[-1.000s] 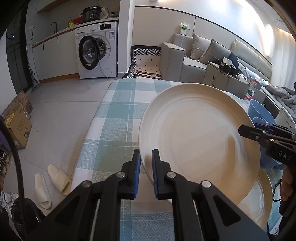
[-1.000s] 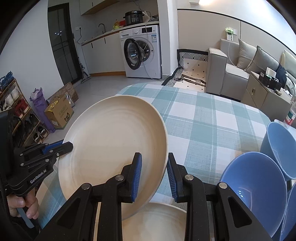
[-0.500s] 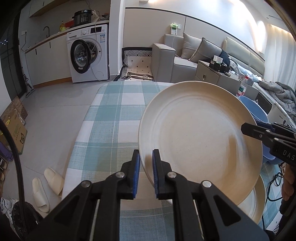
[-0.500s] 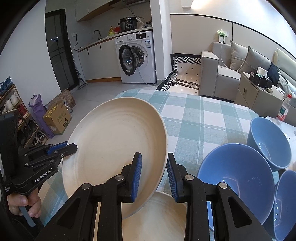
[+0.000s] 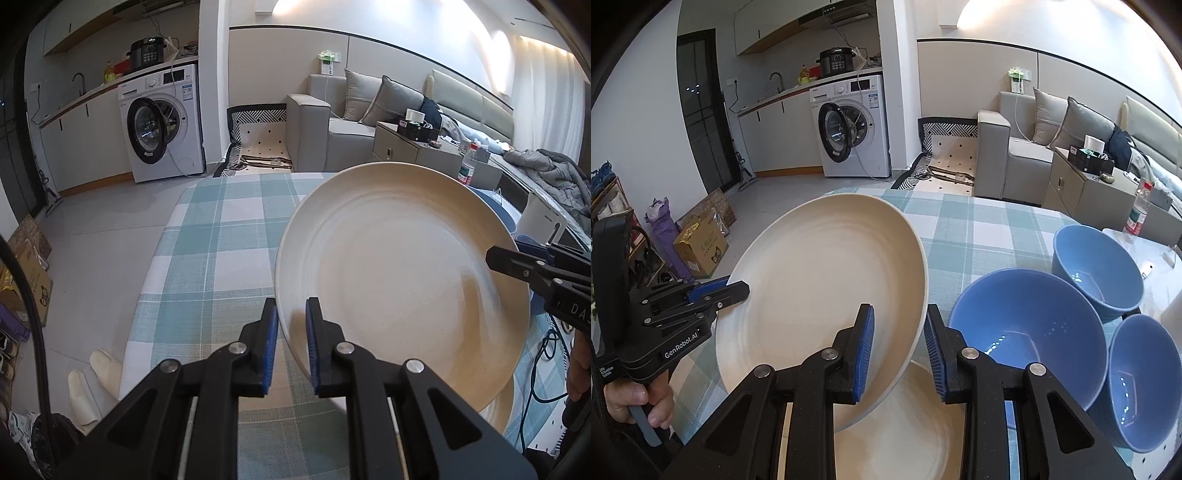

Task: Organize plates and bowls
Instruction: 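Lift and carry the held cream plate toward the plate stack with both tools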

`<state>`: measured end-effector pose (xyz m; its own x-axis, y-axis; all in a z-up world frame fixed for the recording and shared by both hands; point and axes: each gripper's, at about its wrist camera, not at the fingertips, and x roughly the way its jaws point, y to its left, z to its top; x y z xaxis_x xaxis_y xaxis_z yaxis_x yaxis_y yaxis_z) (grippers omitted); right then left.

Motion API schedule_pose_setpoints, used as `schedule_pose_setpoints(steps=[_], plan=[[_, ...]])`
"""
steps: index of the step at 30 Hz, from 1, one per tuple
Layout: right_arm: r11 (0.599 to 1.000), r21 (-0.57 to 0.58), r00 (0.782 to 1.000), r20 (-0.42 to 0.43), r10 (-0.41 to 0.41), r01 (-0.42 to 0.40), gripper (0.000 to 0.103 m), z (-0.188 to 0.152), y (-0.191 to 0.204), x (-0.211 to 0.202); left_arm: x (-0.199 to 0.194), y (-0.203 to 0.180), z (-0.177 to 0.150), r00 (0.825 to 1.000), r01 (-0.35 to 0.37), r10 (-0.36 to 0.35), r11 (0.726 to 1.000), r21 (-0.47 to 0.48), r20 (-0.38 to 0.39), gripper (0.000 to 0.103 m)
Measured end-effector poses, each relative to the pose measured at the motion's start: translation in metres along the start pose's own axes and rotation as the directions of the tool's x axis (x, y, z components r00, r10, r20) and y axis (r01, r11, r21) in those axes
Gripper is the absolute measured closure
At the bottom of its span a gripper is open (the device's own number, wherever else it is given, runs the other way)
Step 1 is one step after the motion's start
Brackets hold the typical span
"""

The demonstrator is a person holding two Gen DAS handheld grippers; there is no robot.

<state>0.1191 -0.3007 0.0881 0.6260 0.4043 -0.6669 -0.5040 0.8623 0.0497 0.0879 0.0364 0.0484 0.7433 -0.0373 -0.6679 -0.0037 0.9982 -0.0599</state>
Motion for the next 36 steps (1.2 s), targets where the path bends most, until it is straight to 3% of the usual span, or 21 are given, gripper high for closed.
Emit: schedule_pose_setpoints(steps=[36], plan=[[0.998, 0.069, 1.0, 0.03, -0.009, 0.007, 0.074, -0.044, -0.021, -0.052, -0.02, -0.038, -0.017, 0.999, 0.052, -0.052, 0.995, 0.081, -0.001, 0.091]])
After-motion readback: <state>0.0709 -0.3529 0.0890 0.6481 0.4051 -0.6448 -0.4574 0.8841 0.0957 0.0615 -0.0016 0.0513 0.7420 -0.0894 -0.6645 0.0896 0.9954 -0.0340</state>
